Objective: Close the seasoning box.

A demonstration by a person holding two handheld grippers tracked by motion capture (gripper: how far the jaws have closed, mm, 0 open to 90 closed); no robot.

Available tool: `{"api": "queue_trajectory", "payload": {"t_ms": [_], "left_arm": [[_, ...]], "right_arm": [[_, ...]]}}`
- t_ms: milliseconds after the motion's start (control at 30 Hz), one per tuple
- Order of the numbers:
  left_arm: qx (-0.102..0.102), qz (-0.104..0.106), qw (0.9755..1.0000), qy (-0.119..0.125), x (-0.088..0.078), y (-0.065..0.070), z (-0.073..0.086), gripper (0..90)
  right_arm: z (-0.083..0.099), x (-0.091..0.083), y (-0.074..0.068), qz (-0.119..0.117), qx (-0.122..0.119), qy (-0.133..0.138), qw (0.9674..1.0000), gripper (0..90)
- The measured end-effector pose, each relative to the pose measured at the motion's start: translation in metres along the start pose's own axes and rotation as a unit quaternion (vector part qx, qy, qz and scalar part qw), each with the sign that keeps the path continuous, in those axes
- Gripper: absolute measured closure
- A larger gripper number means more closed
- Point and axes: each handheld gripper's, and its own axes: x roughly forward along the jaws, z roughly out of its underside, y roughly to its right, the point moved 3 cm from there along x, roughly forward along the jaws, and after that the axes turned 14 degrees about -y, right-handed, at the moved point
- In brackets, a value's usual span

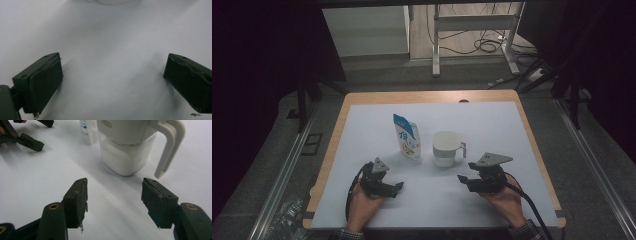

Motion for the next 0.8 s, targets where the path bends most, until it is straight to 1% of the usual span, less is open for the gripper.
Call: {"api": "queue_trajectory", "payload": {"t_ms": [267,400,500,533,633,700,800], "left_arm": [[-0.001,0.0,1.0,0.0,0.0,0.0,0.0,2.5],[0.0,0.0,1.0,0.0,0.0,0.0,0.0,2.5],[-0.002,0.0,1.0,0.0,0.0,0.0,0.0,2.5],[0.0,0.0,1.0,0.0,0.0,0.0,0.0,2.5],[-0.002,0.0,1.0,0.0,0.0,0.0,0.0,2.5],[0.0,0.0,1.0,0.0,0.0,0.0,0.0,2.5],[0.0,0.0,1.0,0.0,0.0,0.0,0.0,2.5]], "right_arm": [[0.01,-0.009,0.006,0.012,0.004,-0.001,0.9999,29.7],[0.016,-0.011,0.008,0.019,0.007,-0.009,0.9998,26.6],[0.021,-0.011,0.01,0.02,0.01,-0.014,0.9996,25.5],[0.023,-0.011,0.01,0.02,0.011,-0.016,0.9996,25.4],[0.029,-0.012,0.012,0.019,0.018,-0.018,0.9995,24.9],[0.033,-0.012,0.013,0.022,0.019,-0.02,0.9994,24.4],[0.038,-0.014,0.014,0.021,0.021,-0.021,0.9993,24.4]]}}
